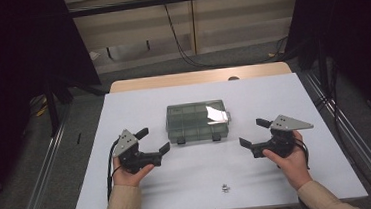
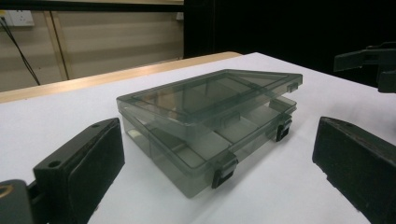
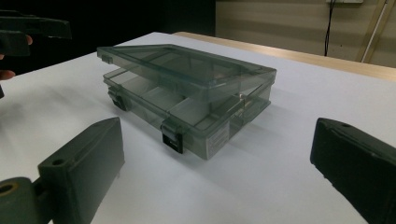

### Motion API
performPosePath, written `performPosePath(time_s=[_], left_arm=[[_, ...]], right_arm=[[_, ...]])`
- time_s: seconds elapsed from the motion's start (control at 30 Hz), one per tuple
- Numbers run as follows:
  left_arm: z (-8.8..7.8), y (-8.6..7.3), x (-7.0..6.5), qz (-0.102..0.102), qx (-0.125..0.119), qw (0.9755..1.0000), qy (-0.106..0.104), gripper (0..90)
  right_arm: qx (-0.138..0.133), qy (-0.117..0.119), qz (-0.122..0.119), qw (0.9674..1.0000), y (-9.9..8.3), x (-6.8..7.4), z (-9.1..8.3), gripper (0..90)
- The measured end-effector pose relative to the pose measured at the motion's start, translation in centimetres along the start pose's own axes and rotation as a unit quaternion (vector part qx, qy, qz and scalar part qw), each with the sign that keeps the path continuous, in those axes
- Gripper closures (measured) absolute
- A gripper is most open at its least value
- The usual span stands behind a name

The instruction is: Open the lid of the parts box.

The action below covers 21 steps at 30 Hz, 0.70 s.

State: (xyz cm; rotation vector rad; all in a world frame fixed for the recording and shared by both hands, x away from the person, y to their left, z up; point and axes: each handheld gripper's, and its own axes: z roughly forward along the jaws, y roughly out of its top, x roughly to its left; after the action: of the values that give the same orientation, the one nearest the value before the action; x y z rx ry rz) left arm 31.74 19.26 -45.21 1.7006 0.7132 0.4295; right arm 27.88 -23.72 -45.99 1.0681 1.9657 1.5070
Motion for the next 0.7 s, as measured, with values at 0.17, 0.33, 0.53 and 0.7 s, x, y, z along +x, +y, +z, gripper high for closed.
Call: performPosePath(time_s=[0.17, 0.33, 0.53, 0.7], left_arm=[[0.5, 0.3, 0.3, -0.005, -0.003, 1.0, 0.001, 4.7], [1.2, 0.2, 0.6, 0.001, 0.008, 1.0, 0.0, 5.3], [1.6, 0.2, 0.8, -0.005, 0.015, 0.9999, 0.005, 5.7], [2.1, 0.0, 0.9, -0.008, 0.03, 0.9995, 0.01, 6.2]], right_arm=[[0.006, 0.008, 0.004, 0.9999, 0.6, -0.5, 1.0, 4.8], [0.009, 0.008, 0.005, 0.9999, 1.4, -0.6, 1.9, 5.7], [0.018, 0.008, -0.006, 0.9998, 1.7, -0.2, 2.7, 5.7], [0.037, 0.004, -0.009, 0.9993, 1.5, 0.1, 3.6, 5.8]])
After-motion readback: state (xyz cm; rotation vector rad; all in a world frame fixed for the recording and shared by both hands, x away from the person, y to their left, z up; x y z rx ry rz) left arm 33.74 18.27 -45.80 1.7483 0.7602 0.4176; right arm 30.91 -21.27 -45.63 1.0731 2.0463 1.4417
